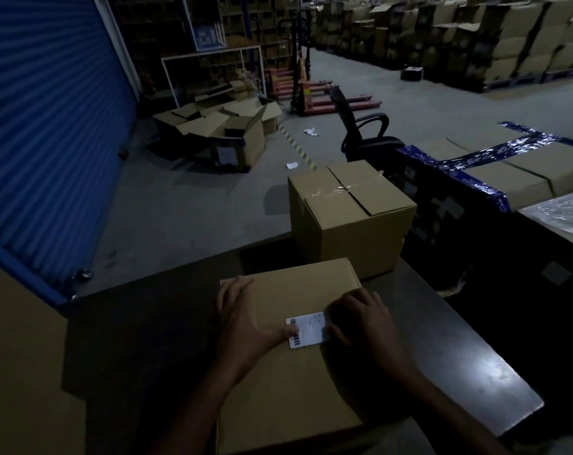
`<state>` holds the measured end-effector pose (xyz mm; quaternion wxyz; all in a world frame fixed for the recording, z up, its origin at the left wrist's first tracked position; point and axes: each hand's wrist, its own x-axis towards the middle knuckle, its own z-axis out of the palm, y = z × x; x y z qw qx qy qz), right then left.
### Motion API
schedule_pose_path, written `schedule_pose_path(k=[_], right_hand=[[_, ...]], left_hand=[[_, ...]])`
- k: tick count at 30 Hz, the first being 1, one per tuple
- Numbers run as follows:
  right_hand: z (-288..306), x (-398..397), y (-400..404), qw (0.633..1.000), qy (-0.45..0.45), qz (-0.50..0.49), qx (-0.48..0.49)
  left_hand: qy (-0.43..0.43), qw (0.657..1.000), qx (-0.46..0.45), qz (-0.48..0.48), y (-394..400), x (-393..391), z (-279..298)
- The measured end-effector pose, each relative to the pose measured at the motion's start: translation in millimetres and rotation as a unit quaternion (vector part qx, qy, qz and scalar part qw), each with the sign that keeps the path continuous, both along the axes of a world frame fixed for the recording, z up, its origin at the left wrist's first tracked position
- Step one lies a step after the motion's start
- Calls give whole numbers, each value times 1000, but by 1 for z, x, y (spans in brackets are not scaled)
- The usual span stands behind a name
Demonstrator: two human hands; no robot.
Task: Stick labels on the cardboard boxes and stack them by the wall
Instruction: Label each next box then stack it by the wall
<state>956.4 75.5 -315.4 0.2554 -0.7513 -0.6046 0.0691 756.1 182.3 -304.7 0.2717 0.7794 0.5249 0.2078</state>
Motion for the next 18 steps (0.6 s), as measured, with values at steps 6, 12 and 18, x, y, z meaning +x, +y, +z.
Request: schedule_pose_path(k=[6,12,18], right_hand=[[2,-3,3,999,-32,-16,-16],[3,-2,11,998,-44,-38,-38],[5,-1,8,999,-2,-35,-18]], left_hand=[[-11,999,48,3,-2,-3,-6],[-23,998,53,4,-2,-3,-8],[-40,998,44,12,-3,-4,-6]])
